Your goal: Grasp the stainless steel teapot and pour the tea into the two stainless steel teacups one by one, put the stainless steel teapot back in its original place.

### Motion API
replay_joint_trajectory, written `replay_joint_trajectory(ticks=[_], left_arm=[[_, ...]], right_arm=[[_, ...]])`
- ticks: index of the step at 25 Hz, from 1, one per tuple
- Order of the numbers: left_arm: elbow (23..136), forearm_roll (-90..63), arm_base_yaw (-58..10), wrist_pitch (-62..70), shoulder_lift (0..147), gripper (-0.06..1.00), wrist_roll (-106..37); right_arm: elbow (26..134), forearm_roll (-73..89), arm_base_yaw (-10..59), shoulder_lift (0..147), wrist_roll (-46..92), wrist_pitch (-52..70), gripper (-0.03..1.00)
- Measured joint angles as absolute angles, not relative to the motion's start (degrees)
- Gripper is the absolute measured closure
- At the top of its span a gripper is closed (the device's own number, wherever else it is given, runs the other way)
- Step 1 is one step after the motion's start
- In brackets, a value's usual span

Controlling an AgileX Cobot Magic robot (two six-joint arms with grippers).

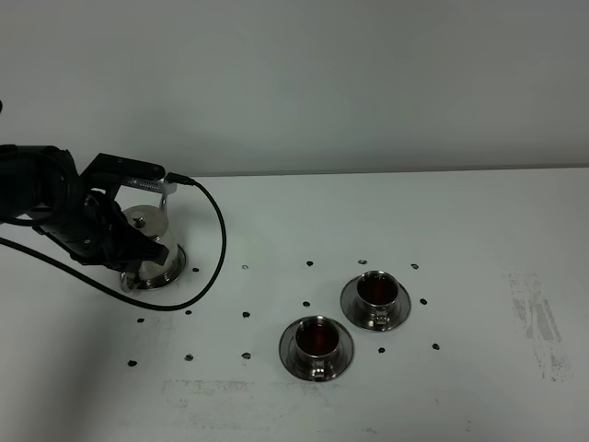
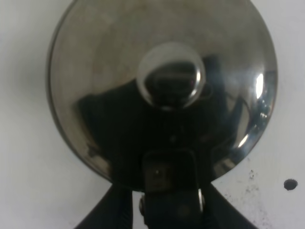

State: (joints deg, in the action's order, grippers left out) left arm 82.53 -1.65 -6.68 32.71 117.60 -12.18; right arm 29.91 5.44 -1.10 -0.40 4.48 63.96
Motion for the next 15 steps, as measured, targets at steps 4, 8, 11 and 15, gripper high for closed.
replay_joint_trajectory(ticks=[4, 8, 11, 15], left_arm=[[82.5, -1.7, -6.7, 33.2, 115.5, 0.62, -12.2], [82.5, -1.7, -6.7, 34.9, 112.0, 0.62, -12.2], [82.5, -1.7, -6.8, 36.8, 109.3, 0.62, -12.2], [80.0, -1.7, -6.9, 37.8, 103.7, 0.62, -12.2]], right_arm=[[29.9, 5.4, -1.1, -0.4, 4.5, 64.0, 0.52], [29.9, 5.4, -1.1, -0.4, 4.5, 64.0, 0.52], [29.9, 5.4, -1.1, -0.4, 4.5, 64.0, 0.52], [29.9, 5.4, -1.1, -0.4, 4.5, 64.0, 0.52]])
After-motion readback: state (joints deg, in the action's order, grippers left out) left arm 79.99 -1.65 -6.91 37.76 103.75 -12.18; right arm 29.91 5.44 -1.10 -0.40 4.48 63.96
